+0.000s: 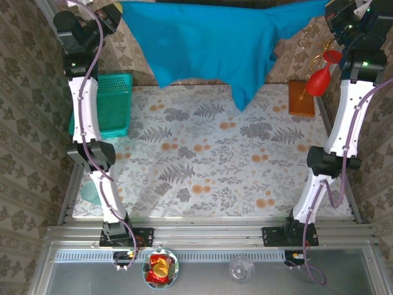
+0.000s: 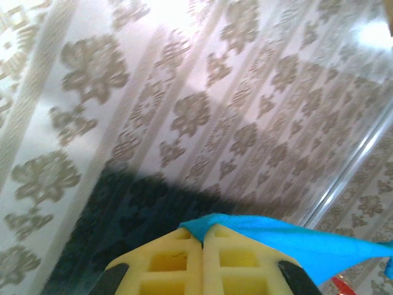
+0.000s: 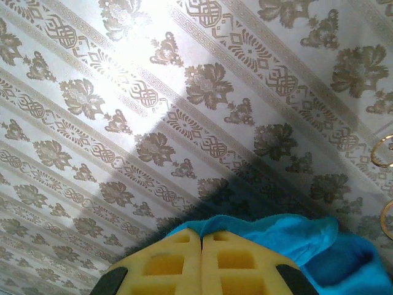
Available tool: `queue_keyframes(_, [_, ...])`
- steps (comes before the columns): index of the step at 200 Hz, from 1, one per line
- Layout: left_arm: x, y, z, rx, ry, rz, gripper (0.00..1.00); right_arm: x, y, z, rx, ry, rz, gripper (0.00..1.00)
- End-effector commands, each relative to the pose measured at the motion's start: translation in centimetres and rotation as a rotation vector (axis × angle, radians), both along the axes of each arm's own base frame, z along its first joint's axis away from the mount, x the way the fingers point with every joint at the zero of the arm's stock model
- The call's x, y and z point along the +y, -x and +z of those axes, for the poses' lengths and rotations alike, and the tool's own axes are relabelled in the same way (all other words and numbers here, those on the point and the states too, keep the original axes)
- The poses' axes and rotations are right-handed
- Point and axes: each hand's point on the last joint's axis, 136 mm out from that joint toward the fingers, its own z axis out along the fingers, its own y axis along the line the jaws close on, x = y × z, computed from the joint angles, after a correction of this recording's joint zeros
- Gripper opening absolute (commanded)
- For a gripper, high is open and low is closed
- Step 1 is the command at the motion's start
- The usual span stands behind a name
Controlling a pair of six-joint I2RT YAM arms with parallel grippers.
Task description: Fold the inside-out t-shirt
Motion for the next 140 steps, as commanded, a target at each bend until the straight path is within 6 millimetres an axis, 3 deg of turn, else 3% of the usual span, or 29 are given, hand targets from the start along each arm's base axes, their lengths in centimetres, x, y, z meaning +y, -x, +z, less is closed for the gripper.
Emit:
queue_keyframes(1, [1.4, 0.5, 0.7, 0.017, 0.021, 0.031, 0.0, -1.0, 1.8, 1.7, -0.045, 0.007, -0.051, 0.0])
queue_keyframes(24, [0.5, 0.2, -3.7, 0.143, -0.015, -0.027, 0.0, 0.2, 1.7, -2.8, 0.1, 0.028, 0.017, 0.0])
queue_keyframes(52, [0.4, 1.4, -13.4, 0.35, -0.057, -0.042, 0.0, 2.8, 3.3, -11.1, 0.279, 0.066, 0.087, 0.0])
queue_keyframes(53, [0.5, 1.6, -13.7, 0.355, -0.057, -0.04, 0.0, 2.9, 3.6, -10.6, 0.266, 0.071, 0.087, 0.0])
queue_keyframes(61, [0.7, 2.5, -16.4, 0.404, -0.059, -0.037, 0.0, 3.5, 4.5, -13.1, 0.298, 0.063, 0.097, 0.0])
queue_keyframes(81, [0.9, 5.4, -23.2, 0.522, -0.051, -0.043, 0.0, 4.7, 7.2, -20.4, 0.432, 0.034, 0.122, 0.0])
queue_keyframes(86, [0.9, 6.2, -24.9, 0.552, -0.057, -0.041, 0.0, 5.0, 7.6, -23.0, 0.487, 0.02, 0.131, 0.0])
queue_keyframes(89, [0.9, 6.7, -26.0, 0.574, -0.062, -0.037, 0.0, 5.3, 8.5, -23.2, 0.488, 0.021, 0.133, 0.0])
queue_keyframes(112, [1.0, 10.5, -34.2, 0.758, -0.107, -0.024, 0.0, 6.5, 11.9, -31.9, 0.667, -0.038, 0.155, 0.0])
queue_keyframes(140, [1.2, 15.3, -40.5, 0.931, -0.169, -0.014, 0.0, 7.9, 16.5, -39.4, 0.85, -0.025, 0.168, 0.0])
